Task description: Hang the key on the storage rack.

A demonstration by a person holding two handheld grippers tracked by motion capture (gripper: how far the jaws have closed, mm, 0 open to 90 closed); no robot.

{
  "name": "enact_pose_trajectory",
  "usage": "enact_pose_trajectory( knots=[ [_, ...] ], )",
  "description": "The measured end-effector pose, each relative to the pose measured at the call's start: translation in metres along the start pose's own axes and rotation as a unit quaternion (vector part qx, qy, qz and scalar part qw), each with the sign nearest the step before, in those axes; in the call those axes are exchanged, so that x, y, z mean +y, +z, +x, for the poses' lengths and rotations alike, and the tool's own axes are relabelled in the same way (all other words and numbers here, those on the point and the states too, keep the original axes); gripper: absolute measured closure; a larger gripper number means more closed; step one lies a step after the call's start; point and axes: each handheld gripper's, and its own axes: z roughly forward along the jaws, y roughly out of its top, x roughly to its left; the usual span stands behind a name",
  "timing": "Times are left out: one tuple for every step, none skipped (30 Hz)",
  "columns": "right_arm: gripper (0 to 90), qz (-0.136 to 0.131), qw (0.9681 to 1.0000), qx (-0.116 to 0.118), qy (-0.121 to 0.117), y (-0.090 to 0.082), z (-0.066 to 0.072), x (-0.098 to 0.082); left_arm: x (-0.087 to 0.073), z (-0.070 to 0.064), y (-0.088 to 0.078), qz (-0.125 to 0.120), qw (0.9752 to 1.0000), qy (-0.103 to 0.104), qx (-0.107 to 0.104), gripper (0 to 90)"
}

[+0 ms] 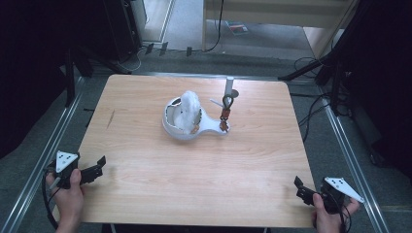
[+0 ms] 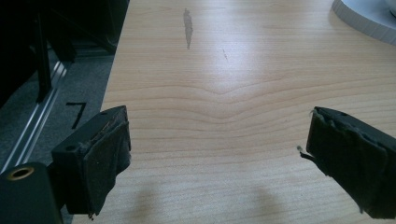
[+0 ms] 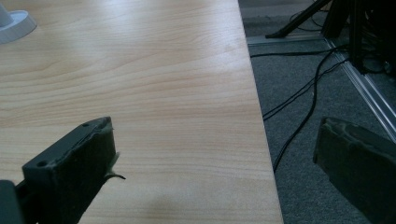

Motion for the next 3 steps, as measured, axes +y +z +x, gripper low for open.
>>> enact_pose_trajectory(
  knots=[
    [0.0, -0.001, 1.0, 0.0, 0.0, -0.0001, -0.0001, -0.0001, 0.0002, -0.0001, 0.0004, 0.0, 1.0, 0.0, 0.0, 7.0],
    [0.0, 0.0, 1.0, 0.0, 0.001, -0.0003, 0.0, -0.0002, 0.0003, -0.0003, 0.0004, 0.001, 1.0, 0.0, 0.0, 7.0],
    [0.0, -0.001, 1.0, 0.0, 0.001, -0.0005, -0.0001, -0.0003, 0.0003, -0.0004, 0.0005, 0.001, 1.0, 0.0, 0.0, 7.0]
  ],
)
